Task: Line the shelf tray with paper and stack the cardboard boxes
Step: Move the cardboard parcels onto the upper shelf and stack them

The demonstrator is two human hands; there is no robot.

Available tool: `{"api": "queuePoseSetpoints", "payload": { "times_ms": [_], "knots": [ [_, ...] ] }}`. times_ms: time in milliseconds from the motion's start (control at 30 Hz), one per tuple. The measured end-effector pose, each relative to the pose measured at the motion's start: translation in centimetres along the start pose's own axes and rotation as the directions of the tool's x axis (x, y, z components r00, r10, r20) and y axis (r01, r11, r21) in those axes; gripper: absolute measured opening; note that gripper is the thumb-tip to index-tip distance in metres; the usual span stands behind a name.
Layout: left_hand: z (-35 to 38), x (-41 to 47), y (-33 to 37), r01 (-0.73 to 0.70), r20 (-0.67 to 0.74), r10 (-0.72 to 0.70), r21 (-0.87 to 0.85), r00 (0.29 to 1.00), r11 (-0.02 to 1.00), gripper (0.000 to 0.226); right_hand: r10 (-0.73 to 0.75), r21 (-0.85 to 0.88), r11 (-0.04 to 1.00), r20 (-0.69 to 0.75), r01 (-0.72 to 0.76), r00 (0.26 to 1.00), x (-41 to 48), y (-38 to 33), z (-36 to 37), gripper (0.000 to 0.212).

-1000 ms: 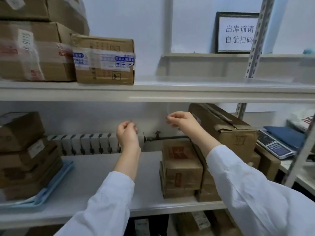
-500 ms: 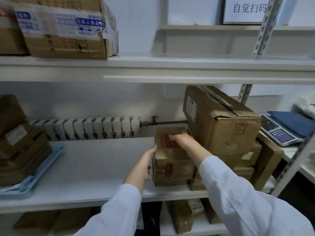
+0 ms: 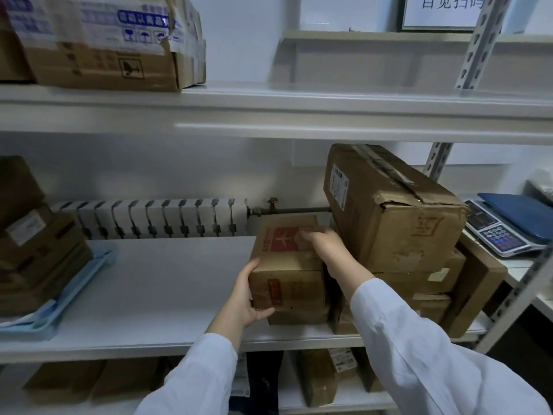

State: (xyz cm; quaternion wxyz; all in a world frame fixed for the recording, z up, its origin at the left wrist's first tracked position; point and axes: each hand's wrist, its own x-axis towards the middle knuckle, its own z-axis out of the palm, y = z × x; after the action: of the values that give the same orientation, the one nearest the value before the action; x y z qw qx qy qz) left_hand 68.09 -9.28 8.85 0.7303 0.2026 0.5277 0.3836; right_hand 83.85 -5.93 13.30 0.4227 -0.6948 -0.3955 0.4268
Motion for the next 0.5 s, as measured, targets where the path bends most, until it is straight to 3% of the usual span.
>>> {"api": "queuePoseSetpoints", "payload": {
  "times_ms": [133, 233, 333, 467, 500],
  "knots": [
    [-2.0, -0.6, 1.5, 0.016, 0.002, -0.016, -0.044, 1.000, 0.999, 0.050, -0.029, 0.074, 0.997, -0.006, 0.030, 1.000, -1.0, -1.6, 0.1, 0.053],
    [-3.6, -1.3, 3.2, 0.002, -0.012, -0.002, -0.014, 1.000, 1.000, 0.058, -0.078, 0.068, 0.995, -0.021, 0.079, 0.997, -1.2, -3.1, 0.4, 0.056],
    [-5.3, -2.6, 4.9, -0.002, -0.023, 0.002, 0.027, 1.000, 1.000, 0.059, -0.136, 0.075, 0.987, -0.055, 0.140, 0.989, -2.3, -4.5, 0.3, 0.068],
    [-8.0, -4.5, 6.9, 0.000, 0.010, 0.000, 0.058, 1.000, 0.998, 0.069, -0.162, 0.105, 0.980, -0.055, 0.167, 0.985, 0.1, -4.4, 0.2, 0.110],
    [-8.5, -4.8, 7.3, -0.003, 0.023, 0.001, 0.065, 1.000, 0.998, 0.073, -0.163, 0.132, 0.977, -0.034, 0.166, 0.986, 0.0, -4.5, 0.3, 0.110]
  ]
}}
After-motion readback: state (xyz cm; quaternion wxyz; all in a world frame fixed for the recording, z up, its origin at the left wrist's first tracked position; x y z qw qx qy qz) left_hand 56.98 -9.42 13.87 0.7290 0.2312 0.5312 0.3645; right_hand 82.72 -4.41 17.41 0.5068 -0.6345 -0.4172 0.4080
